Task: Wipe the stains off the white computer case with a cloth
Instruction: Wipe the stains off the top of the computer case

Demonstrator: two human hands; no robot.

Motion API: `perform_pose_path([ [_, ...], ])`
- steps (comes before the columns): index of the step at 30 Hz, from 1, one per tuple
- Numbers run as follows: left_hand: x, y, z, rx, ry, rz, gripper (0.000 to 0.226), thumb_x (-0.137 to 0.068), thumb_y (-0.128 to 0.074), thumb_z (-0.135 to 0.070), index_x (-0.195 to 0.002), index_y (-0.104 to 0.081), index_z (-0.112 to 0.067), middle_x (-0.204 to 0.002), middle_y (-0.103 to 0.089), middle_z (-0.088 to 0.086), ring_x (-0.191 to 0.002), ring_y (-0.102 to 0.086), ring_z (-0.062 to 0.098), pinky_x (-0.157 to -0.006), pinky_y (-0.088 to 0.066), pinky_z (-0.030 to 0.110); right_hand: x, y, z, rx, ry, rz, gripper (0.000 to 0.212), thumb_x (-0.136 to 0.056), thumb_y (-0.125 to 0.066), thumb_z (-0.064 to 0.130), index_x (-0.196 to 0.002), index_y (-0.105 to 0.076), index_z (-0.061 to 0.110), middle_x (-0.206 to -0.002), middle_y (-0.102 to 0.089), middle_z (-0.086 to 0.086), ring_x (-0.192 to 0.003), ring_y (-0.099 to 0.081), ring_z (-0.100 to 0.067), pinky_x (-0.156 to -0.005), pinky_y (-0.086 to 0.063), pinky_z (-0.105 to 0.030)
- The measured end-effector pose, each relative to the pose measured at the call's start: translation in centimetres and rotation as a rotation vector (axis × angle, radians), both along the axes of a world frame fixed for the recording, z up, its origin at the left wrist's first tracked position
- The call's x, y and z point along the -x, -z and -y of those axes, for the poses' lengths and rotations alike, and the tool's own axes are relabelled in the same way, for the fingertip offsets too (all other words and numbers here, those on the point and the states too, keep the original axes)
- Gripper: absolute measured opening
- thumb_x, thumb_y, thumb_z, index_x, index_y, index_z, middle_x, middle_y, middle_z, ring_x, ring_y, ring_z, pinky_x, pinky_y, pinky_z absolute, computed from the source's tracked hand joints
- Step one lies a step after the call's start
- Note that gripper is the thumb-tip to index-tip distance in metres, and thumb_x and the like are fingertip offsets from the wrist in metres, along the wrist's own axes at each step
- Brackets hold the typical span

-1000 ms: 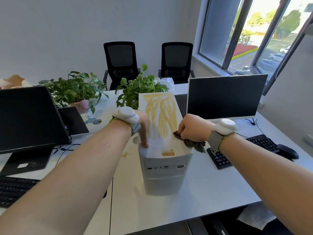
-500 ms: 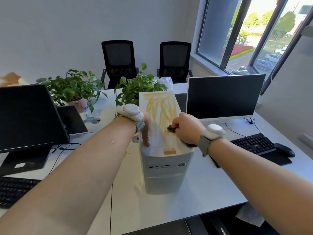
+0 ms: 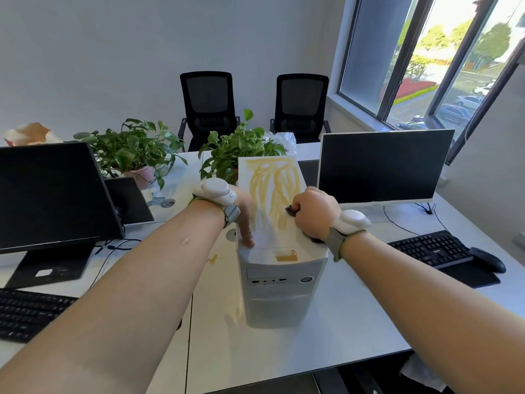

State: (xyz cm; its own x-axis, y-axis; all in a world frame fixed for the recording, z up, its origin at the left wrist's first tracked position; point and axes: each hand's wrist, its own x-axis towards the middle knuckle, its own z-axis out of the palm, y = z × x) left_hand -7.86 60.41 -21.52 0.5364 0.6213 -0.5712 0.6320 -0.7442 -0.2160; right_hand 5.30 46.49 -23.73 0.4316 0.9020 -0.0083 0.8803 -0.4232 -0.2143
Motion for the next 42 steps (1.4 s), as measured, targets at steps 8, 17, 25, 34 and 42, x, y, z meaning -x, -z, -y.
perform_pose_path([
  [8,0.3,0.6,-0.6,0.019,-0.027,0.115,0.075,-0.053,-0.088,-0.072,-0.092,-0.066,-0.011,-0.097,-0.066,0.005,-0.081,-0.060,0.024,-0.076,-0.054,0.030,-0.4,-0.7,2.8,0.078,-0.182,-0.298,0.027,-0.090,-0.062,0.011,-0.081,-0.077,0.032,-0.091,-0.068,0.012,-0.085,-0.065,-0.010,-0.080,-0.058,-0.026],
  [17,-0.2,0.6,-0.5,0.010,-0.056,0.108,0.065,-0.060,-0.086,-0.069,-0.074,-0.058,-0.013,-0.086,-0.057,0.005,-0.071,-0.049,0.024,-0.065,-0.043,0.026,1.3,1.3,-0.7,-0.075,-0.083,-0.106,0.035,-0.093,-0.050,0.010,-0.107,-0.077,0.027,-0.105,-0.054,0.005,-0.095,-0.059,-0.025,-0.082,-0.058,-0.038],
  [25,0.7,1.2,-1.0,0.032,-0.063,0.210,0.104,-0.054,-0.089,-0.069,-0.128,-0.058,-0.002,-0.122,-0.067,0.011,-0.105,-0.067,0.027,-0.083,-0.054,0.033,-1.7,-0.2,2.3,0.056,-0.174,-0.138,0.024,-0.091,-0.060,0.013,-0.087,-0.078,0.030,-0.093,-0.059,0.015,-0.089,-0.060,-0.012,-0.084,-0.058,-0.030],
  [34,0.4,1.0,-1.0,0.020,-0.053,0.154,0.080,-0.051,-0.090,-0.071,-0.101,-0.065,-0.014,-0.096,-0.063,0.006,-0.075,-0.056,0.025,-0.067,-0.049,0.027,3.4,0.1,-0.3,-0.032,-0.089,-0.105,0.032,-0.089,-0.053,0.012,-0.103,-0.077,0.028,-0.104,-0.060,0.002,-0.092,-0.062,-0.025,-0.079,-0.058,-0.035],
  [42,1.2,1.5,-1.4,0.060,-0.076,0.286,0.109,-0.051,-0.091,-0.068,-0.130,-0.057,-0.002,-0.118,-0.063,0.008,-0.100,-0.063,0.025,-0.084,-0.053,0.034,0.4,-1.1,1.9,0.112,-0.190,-0.052,0.022,-0.087,-0.057,0.017,-0.086,-0.077,0.027,-0.095,-0.064,0.007,-0.089,-0.064,-0.021,-0.077,-0.060,-0.036],
])
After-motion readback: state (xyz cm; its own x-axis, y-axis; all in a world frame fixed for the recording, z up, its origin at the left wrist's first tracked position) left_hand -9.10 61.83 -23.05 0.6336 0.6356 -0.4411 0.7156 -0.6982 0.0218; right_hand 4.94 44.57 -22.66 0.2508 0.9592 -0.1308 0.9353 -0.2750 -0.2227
